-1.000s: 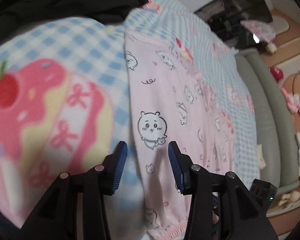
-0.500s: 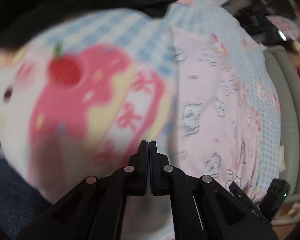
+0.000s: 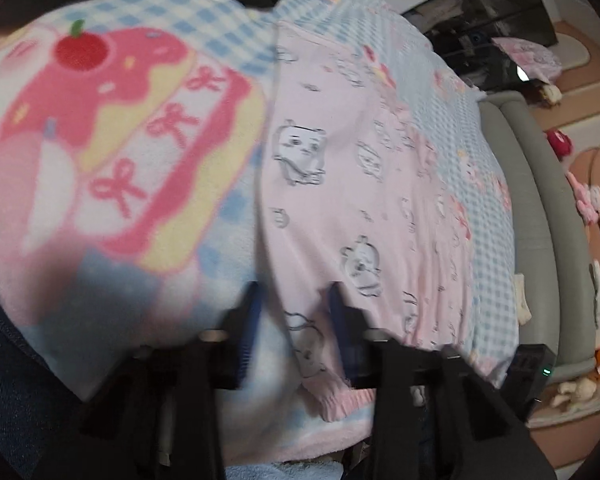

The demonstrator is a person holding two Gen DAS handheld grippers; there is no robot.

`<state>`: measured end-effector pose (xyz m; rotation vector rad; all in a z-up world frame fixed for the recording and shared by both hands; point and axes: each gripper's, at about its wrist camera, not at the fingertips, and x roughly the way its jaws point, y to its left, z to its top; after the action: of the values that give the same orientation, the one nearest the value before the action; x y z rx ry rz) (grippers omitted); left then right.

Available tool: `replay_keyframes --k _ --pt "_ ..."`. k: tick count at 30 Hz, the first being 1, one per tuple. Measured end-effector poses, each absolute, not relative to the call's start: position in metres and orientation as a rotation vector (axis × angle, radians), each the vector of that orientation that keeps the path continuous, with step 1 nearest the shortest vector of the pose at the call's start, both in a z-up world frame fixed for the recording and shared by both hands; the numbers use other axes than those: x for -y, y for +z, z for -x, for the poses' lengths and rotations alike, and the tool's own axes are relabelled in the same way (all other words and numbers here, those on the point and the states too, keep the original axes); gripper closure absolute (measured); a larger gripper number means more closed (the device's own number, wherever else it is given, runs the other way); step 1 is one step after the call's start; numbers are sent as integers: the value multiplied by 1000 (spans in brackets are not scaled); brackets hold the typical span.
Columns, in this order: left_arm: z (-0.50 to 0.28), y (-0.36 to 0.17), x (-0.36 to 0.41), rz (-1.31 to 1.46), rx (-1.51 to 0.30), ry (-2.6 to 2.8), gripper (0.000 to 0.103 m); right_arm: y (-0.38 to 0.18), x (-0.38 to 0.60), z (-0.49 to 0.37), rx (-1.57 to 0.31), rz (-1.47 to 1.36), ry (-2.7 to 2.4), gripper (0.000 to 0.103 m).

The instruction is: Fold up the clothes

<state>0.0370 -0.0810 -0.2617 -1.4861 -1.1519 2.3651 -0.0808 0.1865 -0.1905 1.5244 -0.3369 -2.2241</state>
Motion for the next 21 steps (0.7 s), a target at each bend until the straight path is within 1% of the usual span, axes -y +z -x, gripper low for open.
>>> replay_keyframes --k 2,4,8,11,12,14,15,17,18,19,21 --pt "-43 -253 79 1486 1099 2417 100 -186 -190 80 339 -1511 -2230 66" --pt "-49 -249 83 1515 1097 2438 101 -182 -194 79 345 -1495 -2242 66" --pt "-61 -260 95 1594 1138 2444 101 -179 -205 78 352 -1506 -2276 66" --pt "-68 -261 102 1557 1222 2416 101 -181 -212 77 368 -1530 -2278 66" --pt "-69 -255 100 1523 1208 2436 101 -181 -214 76 374 -1533 -2278 66" --pt "-65 -237 86 1450 1103 2451 99 -174 -218 74 371 -1503 -2299 66" --pt "-63 -229 79 1414 1049 2456 97 -170 -220 74 361 -1482 -2319 66" --pt "-50 -219 57 1377 976 2416 87 -168 -220 73 329 -1459 -2343 63" --pt "-41 -216 46 1371 932 2410 71 -172 -219 74 317 -1476 -2342 63" --pt "-32 -215 34 1371 885 2427 60 -177 -217 76 306 -1492 -2341 63" --pt "-15 -219 11 1410 788 2480 57 -184 -217 76 297 -1514 -2330 63"
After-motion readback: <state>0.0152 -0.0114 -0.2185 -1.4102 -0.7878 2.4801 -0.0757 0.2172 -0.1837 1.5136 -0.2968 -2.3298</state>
